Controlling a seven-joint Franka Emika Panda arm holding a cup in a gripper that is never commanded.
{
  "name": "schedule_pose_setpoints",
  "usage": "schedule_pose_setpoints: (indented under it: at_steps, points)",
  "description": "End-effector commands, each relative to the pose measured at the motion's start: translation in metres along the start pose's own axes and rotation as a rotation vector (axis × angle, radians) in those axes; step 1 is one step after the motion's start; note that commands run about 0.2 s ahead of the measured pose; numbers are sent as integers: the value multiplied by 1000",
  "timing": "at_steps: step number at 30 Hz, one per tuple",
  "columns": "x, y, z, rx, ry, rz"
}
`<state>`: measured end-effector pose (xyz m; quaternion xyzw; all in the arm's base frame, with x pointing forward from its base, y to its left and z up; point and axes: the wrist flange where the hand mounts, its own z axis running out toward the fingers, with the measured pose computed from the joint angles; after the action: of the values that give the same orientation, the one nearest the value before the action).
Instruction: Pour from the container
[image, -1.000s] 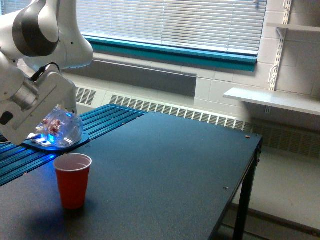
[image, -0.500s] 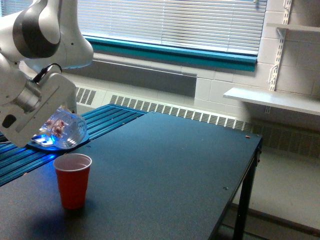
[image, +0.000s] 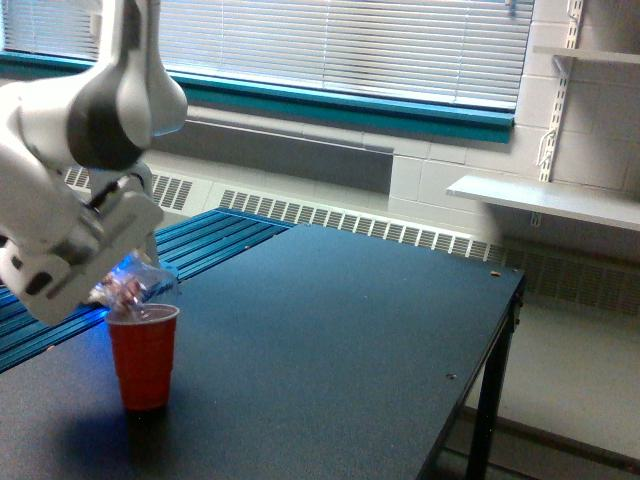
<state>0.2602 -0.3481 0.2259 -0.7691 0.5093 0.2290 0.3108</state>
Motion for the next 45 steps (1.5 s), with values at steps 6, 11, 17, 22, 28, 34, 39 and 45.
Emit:
schedule_pose_setpoints:
  at_steps: [6, 11, 17, 22, 28, 34, 39, 45]
  points:
    - [7, -17, -4, -46, 30, 36]
    - [6, -25, -10, -37, 39, 27]
    - [2, -35, -8, -37, 40, 0]
    - [-1, -39, -3, -41, 43, -13]
    - [-2, -43, -4, -35, 78, -24]
    - [-9, -51, 39, -115, 114, -30]
    - [-17, -52, 56, -149, 165, -42]
    - [-18, -51, 74, -193, 224, -26]
